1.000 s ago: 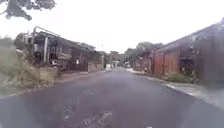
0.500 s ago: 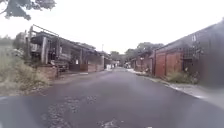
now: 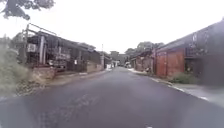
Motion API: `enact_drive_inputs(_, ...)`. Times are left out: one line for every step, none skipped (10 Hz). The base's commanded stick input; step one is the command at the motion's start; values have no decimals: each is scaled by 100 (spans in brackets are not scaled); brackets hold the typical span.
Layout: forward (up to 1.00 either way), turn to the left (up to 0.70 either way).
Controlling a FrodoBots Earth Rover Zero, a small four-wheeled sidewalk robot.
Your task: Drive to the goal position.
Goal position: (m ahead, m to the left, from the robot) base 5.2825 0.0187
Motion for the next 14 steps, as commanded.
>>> enact_drive_inputs(50, 0)
enact_drive_inputs(50, 0)
enact_drive_inputs(50, 0)
enact_drive_inputs(50, 0)
enact_drive_inputs(50, 0)
enact_drive_inputs(50, 0)
enact_drive_inputs(50, 0)
enact_drive_inputs(50, 0)
enact_drive_inputs(50, 0)
enact_drive_inputs(50, 0)
enact_drive_inputs(50, 0)
enact_drive_inputs(50, 0)
enact_drive_inputs(50, 0)
enact_drive_inputs(50, 0)
